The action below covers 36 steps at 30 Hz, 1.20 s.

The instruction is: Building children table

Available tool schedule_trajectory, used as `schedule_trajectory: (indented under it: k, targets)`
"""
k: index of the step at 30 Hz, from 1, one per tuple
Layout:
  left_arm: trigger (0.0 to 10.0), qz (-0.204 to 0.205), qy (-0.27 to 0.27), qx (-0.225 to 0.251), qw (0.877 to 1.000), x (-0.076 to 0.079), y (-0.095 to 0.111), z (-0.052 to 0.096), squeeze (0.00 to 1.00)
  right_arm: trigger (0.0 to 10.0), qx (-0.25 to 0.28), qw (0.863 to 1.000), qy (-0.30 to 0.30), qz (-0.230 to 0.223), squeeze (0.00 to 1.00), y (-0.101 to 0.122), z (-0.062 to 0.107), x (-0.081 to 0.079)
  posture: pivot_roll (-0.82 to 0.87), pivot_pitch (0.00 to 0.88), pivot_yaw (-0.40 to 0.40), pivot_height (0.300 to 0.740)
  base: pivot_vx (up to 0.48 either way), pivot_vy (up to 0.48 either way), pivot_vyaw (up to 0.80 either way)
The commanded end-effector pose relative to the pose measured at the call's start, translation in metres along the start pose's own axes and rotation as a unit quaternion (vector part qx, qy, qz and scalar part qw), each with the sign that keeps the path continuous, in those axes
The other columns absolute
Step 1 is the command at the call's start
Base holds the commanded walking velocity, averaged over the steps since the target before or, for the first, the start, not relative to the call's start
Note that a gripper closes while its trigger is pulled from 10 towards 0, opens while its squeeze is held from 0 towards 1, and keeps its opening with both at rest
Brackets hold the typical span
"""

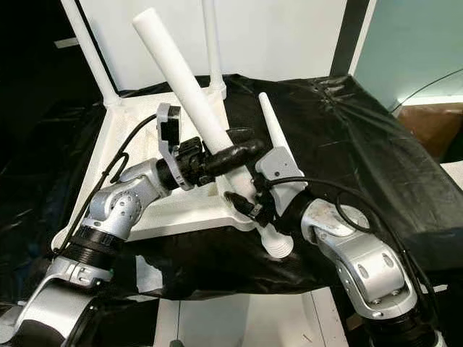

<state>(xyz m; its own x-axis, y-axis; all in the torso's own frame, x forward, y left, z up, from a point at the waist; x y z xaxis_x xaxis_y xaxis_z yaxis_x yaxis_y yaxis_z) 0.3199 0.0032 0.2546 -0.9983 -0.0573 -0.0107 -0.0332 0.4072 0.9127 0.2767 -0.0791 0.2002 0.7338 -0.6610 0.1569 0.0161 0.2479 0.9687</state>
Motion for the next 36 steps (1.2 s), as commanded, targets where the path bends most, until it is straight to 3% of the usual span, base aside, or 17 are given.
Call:
schedule_trajectory:
  k: [1,6,7,12,13,19,21,25,32,36]
  targets:
    - [0.0,-0.014,0.063,0.009,0.998,-0.018,0.007,0.002,0.0,10.0,-0.03,0.999,0.012,-0.017,0.0,-0.014,-0.001,-0.007,-0.19,0.009,0.067,0.74,0.0,0.0,0.0]
    - [0.0,-0.016,0.072,0.02,0.997,-0.021,0.009,0.0,0.0,10.0,-0.029,0.999,0.005,-0.017,0.0,-0.014,-0.001,-0.008,-0.2,0.009,0.066,0.74,0.0,0.0,0.0]
    - [0.0,-0.016,0.071,0.021,0.997,-0.021,0.009,0.0,0.0,10.0,-0.028,0.999,0.001,-0.018,1.0,-0.013,-0.001,-0.006,-0.2,0.009,0.066,0.74,0.0,0.0,0.0]
    - [0.0,-0.014,0.063,0.022,0.998,-0.019,0.007,-0.002,0.0,10.0,-0.029,0.999,-0.005,-0.013,1.0,-0.01,0.003,-0.003,-0.2,0.008,0.067,0.74,0.0,0.0,0.0]
    - [0.0,-0.012,0.057,0.022,0.998,-0.018,0.007,-0.001,0.0,10.0,-0.035,0.999,-0.009,-0.006,0.0,-0.01,0.006,0.001,-0.21,0.007,0.065,0.74,0.0,0.0,0.0]
    - [0.0,-0.01,0.04,0.024,0.999,-0.014,0.007,-0.001,0.0,10.0,-0.047,0.999,0.003,0.005,0.0,-0.007,0.019,0.004,-0.21,0.005,0.064,0.74,0.0,0.0,0.0]
    - [0.0,-0.001,0.016,0.023,1.0,-0.008,0.005,-0.001,0.0,10.0,-0.047,0.998,0.04,-0.003,0.0,-0.004,0.036,0.002,-0.22,0.006,0.065,0.74,0.0,0.0,0.0]
    - [0.0,0.007,-0.009,0.02,1.0,0.0,0.003,-0.001,0.0,10.0,-0.056,0.996,0.06,-0.019,0.0,-0.008,0.05,0.011,-0.23,0.007,0.064,0.74,0.0,0.0,0.0]
    - [0.0,0.008,-0.023,0.021,0.999,0.005,0.002,-0.003,0.0,10.0,-0.047,0.993,0.102,-0.038,0.0,-0.019,0.054,0.027,-0.21,0.006,0.062,0.74,0.0,0.0,0.0]
    - [0.0,0.005,-0.029,0.019,0.999,0.008,0.002,-0.003,0.0,10.0,-0.044,0.993,0.103,-0.037,0.0,-0.028,0.044,0.043,-0.19,0.007,0.061,0.74,0.0,0.0,0.0]
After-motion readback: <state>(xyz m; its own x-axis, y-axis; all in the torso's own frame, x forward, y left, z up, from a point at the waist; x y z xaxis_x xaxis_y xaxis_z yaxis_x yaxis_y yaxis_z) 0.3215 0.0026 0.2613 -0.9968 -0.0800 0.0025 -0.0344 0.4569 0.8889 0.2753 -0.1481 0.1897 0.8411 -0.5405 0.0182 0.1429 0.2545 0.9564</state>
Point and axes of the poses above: a point about 5 cm out from each wrist's last joint towards the gripper, its own z axis pointing back from the gripper into the wrist, its own y axis along the axis of the wrist's last joint, x = y × z, the point moved 5 cm from there along -z, pointing out of the wrist towards the gripper, and after that the axes turned 7 degrees about -z, right-handed, at the moved point
